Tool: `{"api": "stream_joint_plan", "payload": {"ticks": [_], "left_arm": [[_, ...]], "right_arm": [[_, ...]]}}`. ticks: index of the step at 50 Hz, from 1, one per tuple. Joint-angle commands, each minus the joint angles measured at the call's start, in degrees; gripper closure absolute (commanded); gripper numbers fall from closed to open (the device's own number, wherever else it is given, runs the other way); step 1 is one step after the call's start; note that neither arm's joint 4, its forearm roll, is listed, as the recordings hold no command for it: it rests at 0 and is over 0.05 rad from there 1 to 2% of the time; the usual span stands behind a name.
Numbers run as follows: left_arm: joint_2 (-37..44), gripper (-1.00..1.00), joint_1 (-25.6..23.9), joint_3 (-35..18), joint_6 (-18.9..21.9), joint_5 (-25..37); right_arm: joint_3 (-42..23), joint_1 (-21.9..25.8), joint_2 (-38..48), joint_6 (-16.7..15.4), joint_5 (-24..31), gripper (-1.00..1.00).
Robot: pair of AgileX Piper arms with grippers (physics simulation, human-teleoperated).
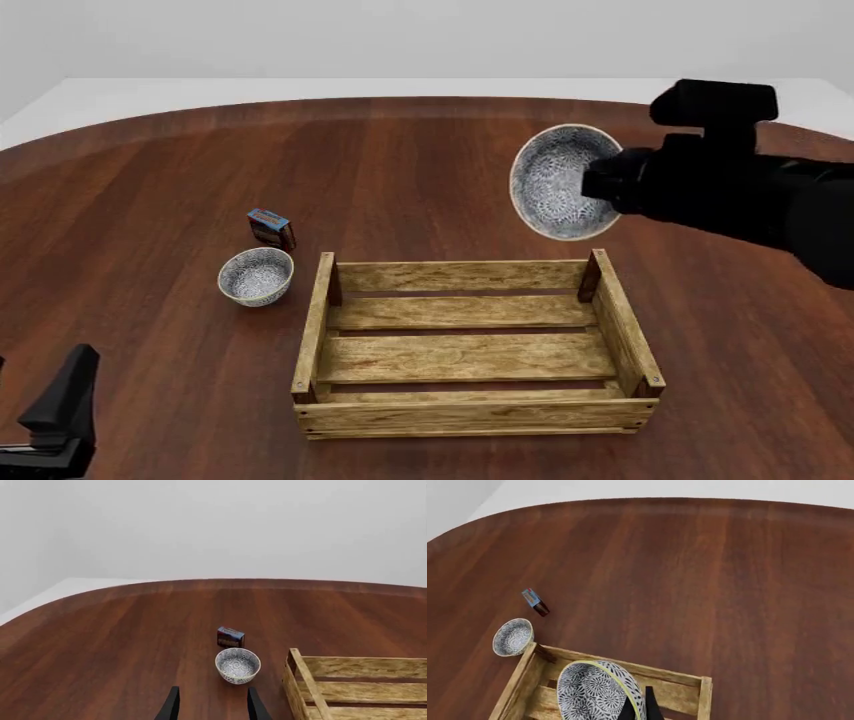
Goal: Stack the right bowl on the left bowl and place them in the tray.
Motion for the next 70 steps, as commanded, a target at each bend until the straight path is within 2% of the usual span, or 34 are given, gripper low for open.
{"api": "stream_joint_plan", "payload": {"ticks": [1, 26, 34, 48, 57, 65, 70], "left_arm": [[0.0, -1.00, -0.2, -0.9, 0.4, 0.7], [0.0, -1.00, -0.5, -2.1, 0.9, 1.9], [0.0, -1.00, -1.7, -2.7, 0.7, 2.2], [0.2, -1.00, -6.1, -7.1, 1.6, 4.3], [4.2, -1.00, -8.6, -6.9, 1.9, -0.2], [13.5, -1.00, -12.3, -7.7, 1.9, -8.9], [16.7, -1.00, -14.3, -8.7, 2.1, -11.4]], "right_arm": [[1.2, 3.7, -2.3, 0.4, -2.3, 1.00], [6.5, 8.6, -3.2, 1.7, -10.5, 1.00], [8.0, 10.3, -3.7, 2.0, -12.6, 1.00], [10.3, 12.9, -5.0, 1.8, -14.7, 1.00], [11.5, 14.1, -4.4, 1.9, -16.5, 1.00], [11.1, 14.1, -5.0, 1.5, -16.0, 1.00], [10.9, 13.9, -5.3, 1.3, -15.8, 1.00]]}}
